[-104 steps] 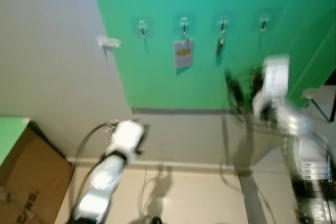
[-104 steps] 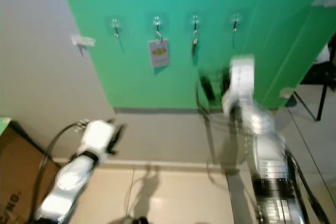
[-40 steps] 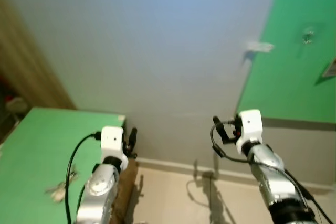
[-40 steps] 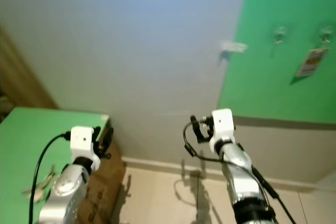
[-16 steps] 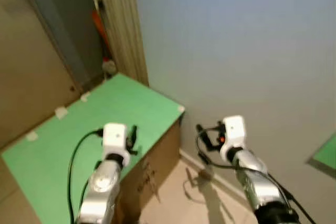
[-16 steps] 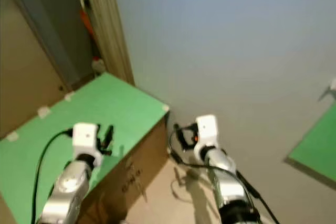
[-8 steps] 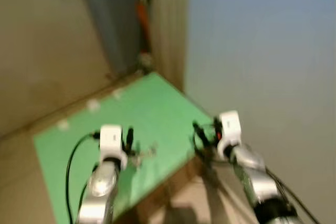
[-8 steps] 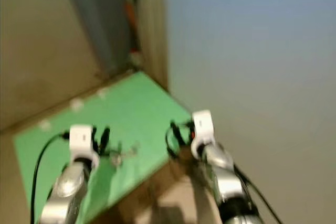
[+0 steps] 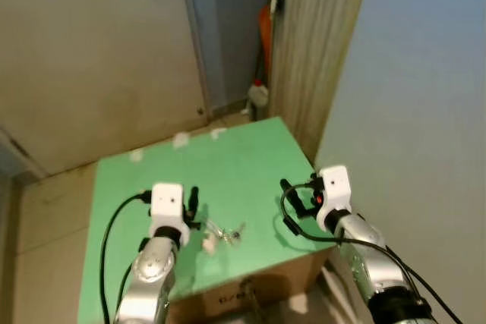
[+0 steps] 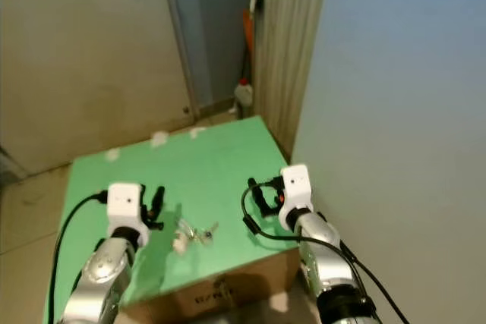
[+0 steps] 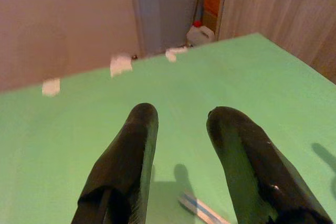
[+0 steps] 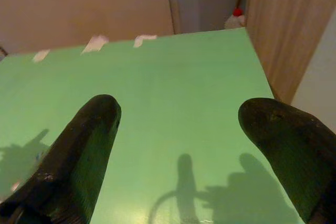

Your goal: Hang keys on a hook

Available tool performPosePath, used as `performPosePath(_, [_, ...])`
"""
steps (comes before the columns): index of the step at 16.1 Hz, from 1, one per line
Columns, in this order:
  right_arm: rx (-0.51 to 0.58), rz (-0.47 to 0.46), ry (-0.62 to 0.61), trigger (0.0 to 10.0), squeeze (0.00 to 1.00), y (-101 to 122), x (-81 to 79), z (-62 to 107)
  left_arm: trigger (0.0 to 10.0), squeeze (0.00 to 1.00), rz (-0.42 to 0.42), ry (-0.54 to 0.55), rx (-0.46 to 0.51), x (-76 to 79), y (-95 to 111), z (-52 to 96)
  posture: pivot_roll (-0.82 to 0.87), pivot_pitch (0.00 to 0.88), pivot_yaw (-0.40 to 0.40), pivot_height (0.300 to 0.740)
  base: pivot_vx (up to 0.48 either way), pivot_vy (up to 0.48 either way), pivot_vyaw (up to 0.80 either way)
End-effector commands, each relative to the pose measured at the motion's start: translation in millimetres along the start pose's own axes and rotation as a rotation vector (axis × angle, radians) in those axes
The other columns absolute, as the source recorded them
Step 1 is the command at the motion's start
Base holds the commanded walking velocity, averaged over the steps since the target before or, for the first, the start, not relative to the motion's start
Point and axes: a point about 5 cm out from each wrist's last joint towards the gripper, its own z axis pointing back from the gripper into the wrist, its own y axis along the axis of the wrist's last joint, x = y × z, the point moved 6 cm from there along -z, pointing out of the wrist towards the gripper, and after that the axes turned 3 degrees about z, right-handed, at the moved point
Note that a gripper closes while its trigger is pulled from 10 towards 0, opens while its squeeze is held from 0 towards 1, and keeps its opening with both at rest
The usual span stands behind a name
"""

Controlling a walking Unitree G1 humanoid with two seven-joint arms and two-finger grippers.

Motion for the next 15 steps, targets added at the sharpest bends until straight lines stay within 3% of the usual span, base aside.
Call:
performPosePath(1, [-0.005,-0.004,-0.010,10.0,0.00,-2,4.8,4.3,10.0,0.00,-0.008,-0.050,-0.057,14.0,-10,0.7,-0.15,0.028,0.059,0.740,0.000,0.000,0.00])
performPosePath(4, [-0.013,0.000,-0.004,10.0,0.00,-5,5.0,7.7,10.0,0.00,-0.024,-0.082,-0.146,14.3,-25,-3.9,-0.16,0.041,0.056,0.740,0.000,0.000,0.00])
performPosePath(6, [-0.023,0.000,-0.003,10.0,0.00,-8,5.6,10.9,10.0,0.00,-0.058,-0.069,-0.215,3.3,-35,-10.3,-0.17,0.055,0.048,0.740,0.000,0.000,0.00])
performPosePath(7, [-0.032,0.001,0.001,10.0,0.00,-10,6.0,14.4,10.0,0.00,-0.102,-0.036,-0.266,-9.3,-40,-17.5,-0.18,0.064,0.042,0.740,0.000,0.000,0.00])
performPosePath(10, [-0.036,0.008,-0.008,10.0,0.00,-11,12.6,22.3,10.0,0.00,-0.181,0.004,-0.288,-23.7,-40,-25.2,-0.21,0.079,0.032,0.740,0.000,0.000,0.00])
performPosePath(12, [-0.059,0.028,-0.027,10.0,0.00,-16,23.2,37.4,10.0,0.00,-0.262,-0.010,-0.311,-25.7,-43,-32.4,-0.25,0.115,0.022,0.740,0.000,0.000,0.00])
performPosePath(15, [-0.086,0.044,-0.055,10.0,0.00,-20,34.9,62.3,10.0,0.00,-0.293,0.060,-0.335,-44.7,-39,-40.4,-0.31,0.166,0.012,0.740,0.000,0.000,0.00])
